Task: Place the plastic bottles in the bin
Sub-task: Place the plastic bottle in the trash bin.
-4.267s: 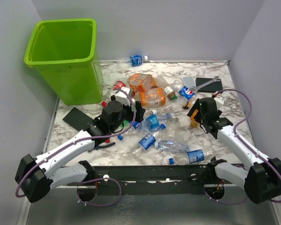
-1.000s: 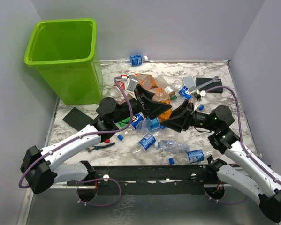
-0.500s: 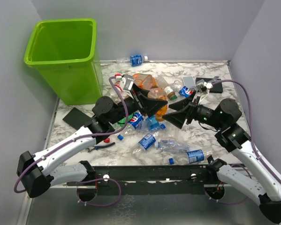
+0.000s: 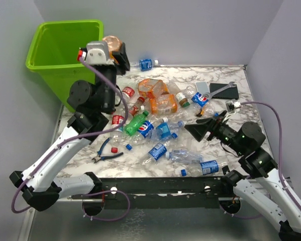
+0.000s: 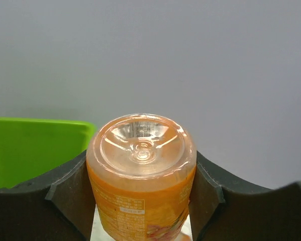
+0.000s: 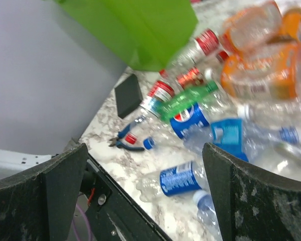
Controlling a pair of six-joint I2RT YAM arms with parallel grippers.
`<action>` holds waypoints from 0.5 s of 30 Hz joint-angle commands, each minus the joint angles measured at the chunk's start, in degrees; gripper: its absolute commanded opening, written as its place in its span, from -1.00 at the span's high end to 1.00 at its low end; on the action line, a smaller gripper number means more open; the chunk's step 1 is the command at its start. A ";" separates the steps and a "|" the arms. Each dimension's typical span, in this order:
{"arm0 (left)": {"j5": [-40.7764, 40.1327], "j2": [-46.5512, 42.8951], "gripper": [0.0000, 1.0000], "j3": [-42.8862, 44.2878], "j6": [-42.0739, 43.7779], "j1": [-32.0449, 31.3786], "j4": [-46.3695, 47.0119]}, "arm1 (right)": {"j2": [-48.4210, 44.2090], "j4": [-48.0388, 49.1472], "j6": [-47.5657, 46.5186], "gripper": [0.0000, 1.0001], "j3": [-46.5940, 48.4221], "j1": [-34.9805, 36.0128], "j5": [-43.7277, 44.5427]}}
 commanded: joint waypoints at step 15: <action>1.33 22.98 0.44 22.17 -22.90 39.82 -7.40 | -12.01 -2.98 12.37 -1.00 -18.34 0.07 1.62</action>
